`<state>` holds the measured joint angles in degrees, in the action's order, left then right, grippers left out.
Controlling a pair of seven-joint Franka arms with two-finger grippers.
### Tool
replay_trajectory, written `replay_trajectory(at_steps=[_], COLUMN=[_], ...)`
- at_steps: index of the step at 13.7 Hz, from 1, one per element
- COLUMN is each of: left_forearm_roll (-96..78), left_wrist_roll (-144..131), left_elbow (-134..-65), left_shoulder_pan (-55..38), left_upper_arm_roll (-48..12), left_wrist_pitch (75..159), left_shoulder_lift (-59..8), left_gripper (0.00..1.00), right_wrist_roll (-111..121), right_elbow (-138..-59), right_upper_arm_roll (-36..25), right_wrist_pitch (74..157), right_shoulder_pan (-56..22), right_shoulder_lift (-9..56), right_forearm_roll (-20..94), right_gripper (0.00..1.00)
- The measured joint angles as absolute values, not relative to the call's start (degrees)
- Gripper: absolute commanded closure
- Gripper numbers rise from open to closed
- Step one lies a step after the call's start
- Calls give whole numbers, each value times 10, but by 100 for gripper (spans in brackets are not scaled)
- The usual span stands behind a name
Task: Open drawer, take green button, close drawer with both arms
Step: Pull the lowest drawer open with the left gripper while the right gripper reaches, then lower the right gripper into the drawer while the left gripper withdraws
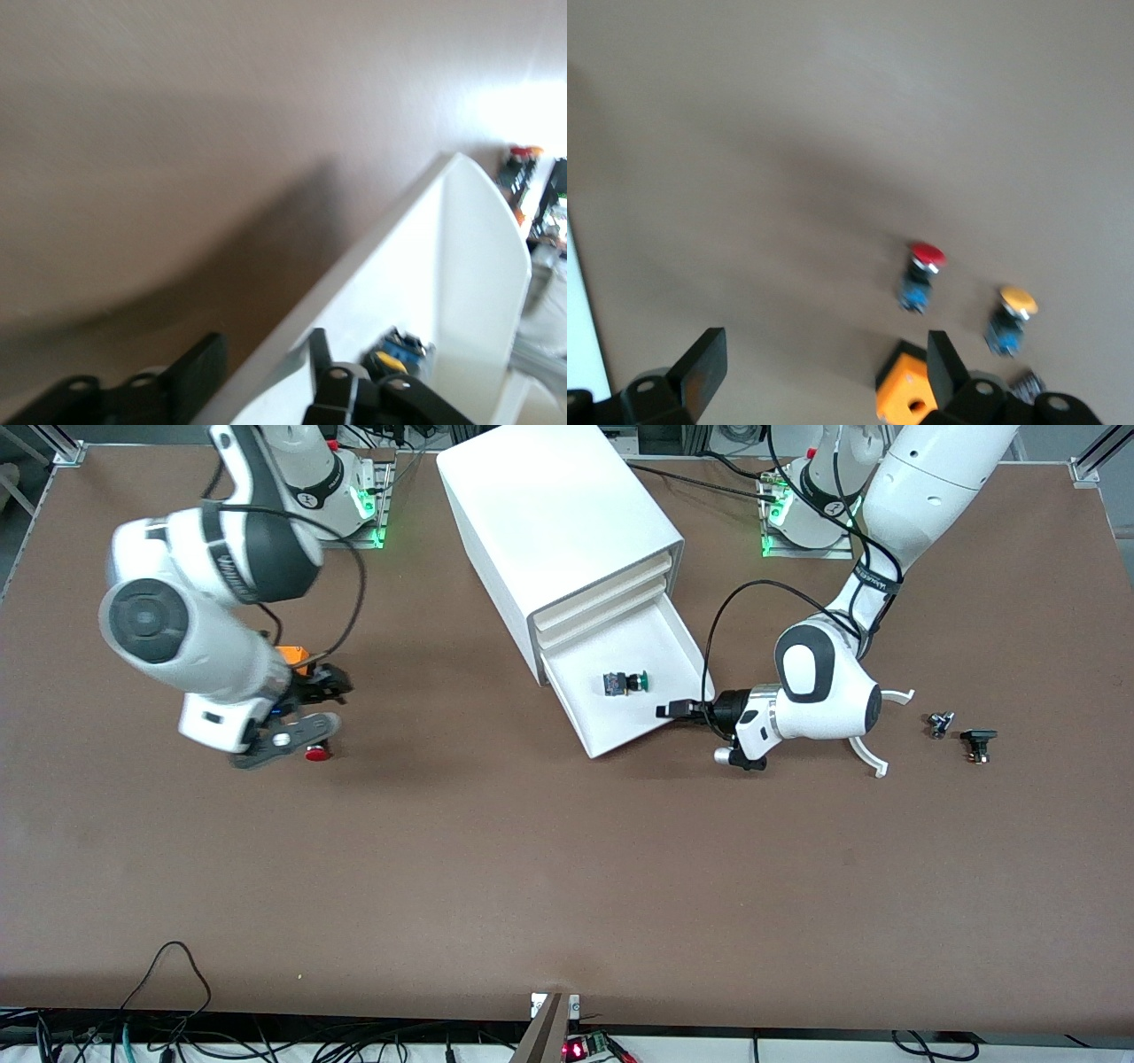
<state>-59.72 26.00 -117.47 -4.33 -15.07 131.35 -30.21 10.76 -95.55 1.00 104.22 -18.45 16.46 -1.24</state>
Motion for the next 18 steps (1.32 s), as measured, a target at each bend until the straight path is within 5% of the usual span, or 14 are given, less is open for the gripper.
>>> replay_trajectory(at_steps=[6,12,18], left_forearm_roll=[-597,-592,-318], left_wrist_roll=[243,243,245], left_elbow=[-1173,-1184,-1103], left_shoulder_pan=[-19,57,81], left_upper_arm_roll=[-144,-139,-68], left_wrist_pitch=[1330,1330,1222], left_shoulder_lift=[-276,-203,-120], left_gripper=[0,0,0], right_wrist_roll=[168,249,263], right_elbow=[-892,-734,-674], right_upper_arm_roll=[28,97,139], right_wrist_pitch=[1076,1087,1137], right_shoulder_pan=[-302,-349,-389], right_shoulder_lift=[242,361,426], right_forearm_roll=[8,11,5], right_gripper=[0,0,0])
